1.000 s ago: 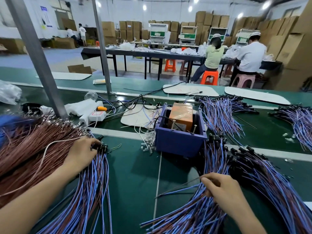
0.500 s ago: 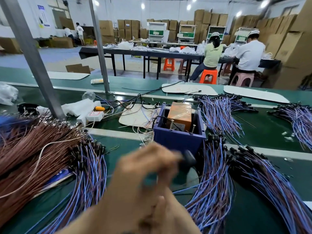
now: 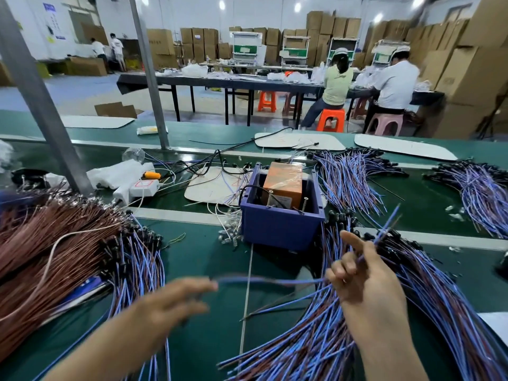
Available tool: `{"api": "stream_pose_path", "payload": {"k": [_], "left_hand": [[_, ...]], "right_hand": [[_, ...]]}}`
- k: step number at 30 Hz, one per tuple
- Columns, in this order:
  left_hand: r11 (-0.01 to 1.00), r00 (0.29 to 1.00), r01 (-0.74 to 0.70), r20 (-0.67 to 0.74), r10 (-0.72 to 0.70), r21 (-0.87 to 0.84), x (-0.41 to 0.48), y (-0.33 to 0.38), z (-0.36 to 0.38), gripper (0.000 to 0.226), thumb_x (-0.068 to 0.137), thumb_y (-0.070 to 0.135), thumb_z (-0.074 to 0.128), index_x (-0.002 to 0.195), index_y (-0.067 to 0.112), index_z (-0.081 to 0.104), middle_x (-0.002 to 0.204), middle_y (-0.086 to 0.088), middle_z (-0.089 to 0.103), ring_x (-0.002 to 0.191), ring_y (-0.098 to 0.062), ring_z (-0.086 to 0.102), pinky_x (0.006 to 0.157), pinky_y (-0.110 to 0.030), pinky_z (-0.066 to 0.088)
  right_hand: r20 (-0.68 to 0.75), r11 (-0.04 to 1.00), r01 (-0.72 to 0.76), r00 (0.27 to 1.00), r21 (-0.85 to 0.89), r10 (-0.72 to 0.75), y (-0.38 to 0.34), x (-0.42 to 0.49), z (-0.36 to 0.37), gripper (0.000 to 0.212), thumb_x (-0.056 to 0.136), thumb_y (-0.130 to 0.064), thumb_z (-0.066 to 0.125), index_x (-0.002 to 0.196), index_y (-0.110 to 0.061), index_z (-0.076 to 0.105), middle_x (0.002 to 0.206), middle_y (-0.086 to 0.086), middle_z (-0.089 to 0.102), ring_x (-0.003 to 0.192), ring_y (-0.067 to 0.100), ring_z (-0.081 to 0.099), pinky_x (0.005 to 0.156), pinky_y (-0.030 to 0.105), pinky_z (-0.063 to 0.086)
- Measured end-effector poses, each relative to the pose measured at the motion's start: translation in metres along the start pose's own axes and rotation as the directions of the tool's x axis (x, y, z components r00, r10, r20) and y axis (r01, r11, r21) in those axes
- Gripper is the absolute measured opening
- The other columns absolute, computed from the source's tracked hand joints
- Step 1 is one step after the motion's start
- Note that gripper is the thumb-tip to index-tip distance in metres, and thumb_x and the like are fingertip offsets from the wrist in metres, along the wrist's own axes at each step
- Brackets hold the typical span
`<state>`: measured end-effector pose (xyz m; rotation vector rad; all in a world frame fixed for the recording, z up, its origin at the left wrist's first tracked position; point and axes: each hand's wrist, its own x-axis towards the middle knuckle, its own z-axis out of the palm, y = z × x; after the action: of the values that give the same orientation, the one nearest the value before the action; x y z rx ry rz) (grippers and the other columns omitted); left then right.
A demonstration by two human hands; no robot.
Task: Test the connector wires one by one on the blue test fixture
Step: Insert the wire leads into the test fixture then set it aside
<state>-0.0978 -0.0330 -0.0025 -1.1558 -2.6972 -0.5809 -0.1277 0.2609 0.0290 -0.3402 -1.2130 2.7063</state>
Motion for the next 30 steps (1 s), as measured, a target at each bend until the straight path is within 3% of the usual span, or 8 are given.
{"api": "stream_pose_path", "payload": {"k": [3, 6, 10, 14, 18, 22, 26, 30], "left_hand": [[0.950, 0.975, 0.209, -0.122, -0.185, 0.232, 0.041, -0.018, -0.019, 0.084, 0.049, -0.031, 0.054, 0.121, 0.012, 0.064, 0.148, -0.008, 0.034, 0.138, -0.042, 0.029, 0.112, -0.052, 0.027], [0.944, 0.911, 0.330, -0.266, -0.314, 0.014, 0.073, -0.007, -0.015, 0.071, 0.077, -0.016, 0.049, 0.134, 0.024, 0.051, 0.148, 0.007, 0.036, 0.141, -0.018, 0.027, 0.116, -0.017, 0.011], [0.901, 0.882, 0.258, -0.296, -0.367, -0.349, 0.128, 0.043, -0.015, 0.037, 0.090, 0.019, 0.064, 0.126, 0.021, 0.061, 0.109, 0.009, 0.068, 0.084, 0.012, 0.056, 0.076, 0.000, 0.037], [0.773, 0.859, 0.372, -0.126, -0.497, -0.514, 0.161, 0.047, 0.000, 0.022, 0.089, 0.021, 0.065, 0.109, 0.017, 0.071, 0.100, 0.004, 0.073, 0.088, -0.003, 0.064, 0.087, -0.019, 0.048], [0.588, 0.827, 0.365, -0.038, -0.561, -0.722, 0.169, 0.038, 0.012, 0.011, 0.085, 0.012, 0.068, 0.080, 0.022, 0.071, 0.076, 0.001, 0.070, 0.070, -0.004, 0.062, 0.064, -0.016, 0.048], [0.471, 0.822, 0.362, 0.037, -0.569, -0.805, 0.173, 0.033, 0.019, 0.014, 0.087, 0.009, 0.065, 0.076, 0.017, 0.064, 0.072, -0.002, 0.068, 0.052, 0.000, 0.057, 0.052, -0.011, 0.045], [0.293, 0.695, 0.433, 0.109, -0.711, -0.852, 0.181, 0.017, 0.018, 0.016, 0.093, 0.010, 0.057, 0.078, 0.011, 0.062, 0.067, -0.002, 0.063, 0.040, -0.001, 0.047, 0.046, -0.013, 0.042], [0.239, 0.606, 0.466, 0.110, -0.788, -0.852, 0.187, -0.001, 0.015, 0.019, 0.094, 0.010, 0.056, 0.076, 0.008, 0.062, 0.064, -0.003, 0.059, 0.037, -0.001, 0.043, 0.045, -0.013, 0.043]], "right_hand": [[0.075, 0.954, 0.071, 0.996, -0.291, -0.052, 0.012, 0.007, 0.002, 0.033, 0.103, -0.023, 0.037, 0.099, -0.010, 0.067, 0.060, 0.001, 0.062, 0.062, 0.012, 0.060, 0.071, 0.027, 0.053], [0.122, 0.814, 0.077, 0.992, -0.576, -0.008, 0.026, 0.011, 0.010, 0.030, 0.102, -0.020, 0.040, 0.098, -0.016, 0.069, 0.073, 0.001, 0.073, 0.063, 0.009, 0.051, 0.060, 0.021, 0.038], [0.217, 0.799, 0.047, 0.971, -0.599, 0.105, 0.039, 0.013, 0.019, 0.027, 0.102, -0.015, 0.041, 0.099, -0.006, 0.067, 0.063, 0.004, 0.068, 0.046, 0.008, 0.046, 0.043, 0.016, 0.034], [0.267, 0.766, 0.068, 0.954, -0.640, 0.138, 0.042, 0.014, 0.021, 0.028, 0.102, -0.016, 0.041, 0.092, -0.005, 0.065, 0.060, 0.006, 0.066, 0.045, 0.012, 0.043, 0.043, 0.019, 0.032], [0.273, 0.722, 0.089, 0.952, -0.686, 0.142, 0.043, 0.019, 0.016, 0.031, 0.103, -0.019, 0.038, 0.096, -0.009, 0.066, 0.060, 0.004, 0.065, 0.046, 0.010, 0.044, 0.044, 0.017, 0.034], [0.263, 0.736, 0.038, 0.946, -0.676, 0.192, 0.045, 0.027, 0.014, 0.030, 0.103, -0.021, 0.039, 0.103, -0.007, 0.066, 0.066, 0.006, 0.068, 0.047, 0.013, 0.046, 0.045, 0.020, 0.035], [0.179, 0.780, -0.078, 0.954, -0.621, 0.239, 0.045, 0.039, 0.012, 0.030, 0.104, -0.021, 0.039, 0.106, -0.011, 0.067, 0.077, 0.005, 0.073, 0.048, 0.014, 0.053, 0.043, 0.021, 0.038], [0.055, 0.737, -0.158, 0.965, -0.657, 0.256, 0.044, 0.054, 0.008, 0.035, 0.104, -0.027, 0.037, 0.102, -0.010, 0.068, 0.055, 0.001, 0.062, 0.041, 0.011, 0.045, 0.041, 0.021, 0.033]]}}
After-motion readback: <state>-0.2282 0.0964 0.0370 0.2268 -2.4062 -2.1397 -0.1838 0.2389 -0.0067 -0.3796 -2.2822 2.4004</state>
